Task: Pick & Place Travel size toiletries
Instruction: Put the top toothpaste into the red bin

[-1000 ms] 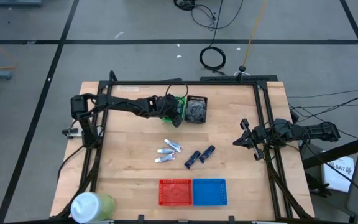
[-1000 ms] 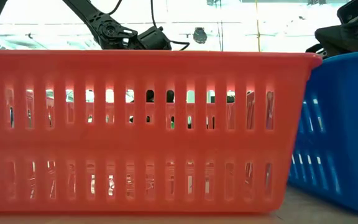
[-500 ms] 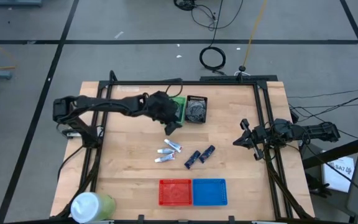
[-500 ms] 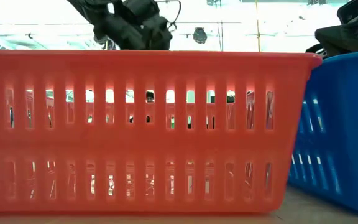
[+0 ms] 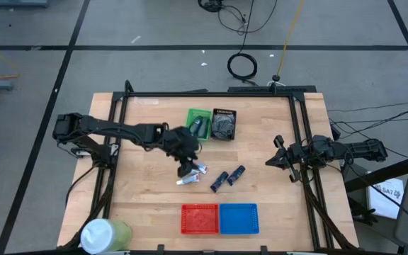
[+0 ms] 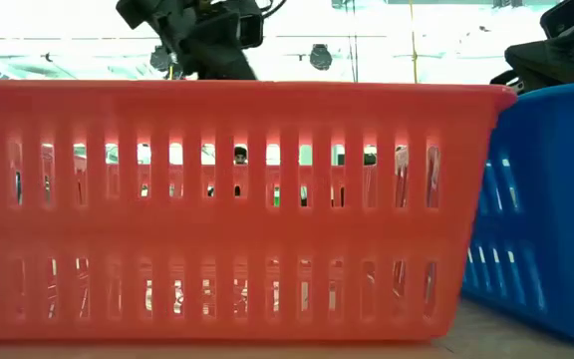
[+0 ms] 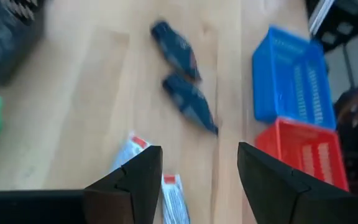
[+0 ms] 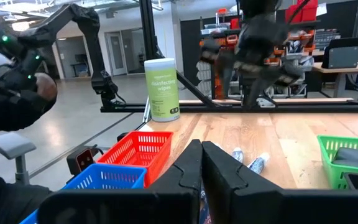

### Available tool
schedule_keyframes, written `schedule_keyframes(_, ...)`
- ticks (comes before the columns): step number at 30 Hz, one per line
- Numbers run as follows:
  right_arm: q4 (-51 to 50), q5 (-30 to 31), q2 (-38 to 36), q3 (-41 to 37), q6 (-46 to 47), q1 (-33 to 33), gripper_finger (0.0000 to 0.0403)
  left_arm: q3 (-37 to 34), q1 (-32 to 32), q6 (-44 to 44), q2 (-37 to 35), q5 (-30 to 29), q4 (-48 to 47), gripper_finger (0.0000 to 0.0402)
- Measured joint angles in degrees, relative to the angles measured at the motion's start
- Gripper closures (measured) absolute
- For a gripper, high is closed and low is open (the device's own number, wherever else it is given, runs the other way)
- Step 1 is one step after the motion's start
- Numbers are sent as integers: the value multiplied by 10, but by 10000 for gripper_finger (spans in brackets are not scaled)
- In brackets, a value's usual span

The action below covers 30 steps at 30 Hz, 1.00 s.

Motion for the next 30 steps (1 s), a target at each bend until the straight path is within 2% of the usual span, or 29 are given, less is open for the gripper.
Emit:
schedule_keyframes(6,0,0,0,0,0,0,403,-1,-44,3,8,-70,-28,186)
schedule_keyframes(12,0,0,0,0,0,0,403,-1,-69,75,11,-170,-33,195)
schedule_keyframes(17,0,0,0,0,0,0,403,-1,-80,128,11,-228,-33,212)
schedule_keyframes(24,0,0,0,0,0,0,403,-1,-81,90,15,-239,2,239)
schedule_keyframes(30,0,0,0,0,0,0,403,0,-70,116,39,-239,15,267)
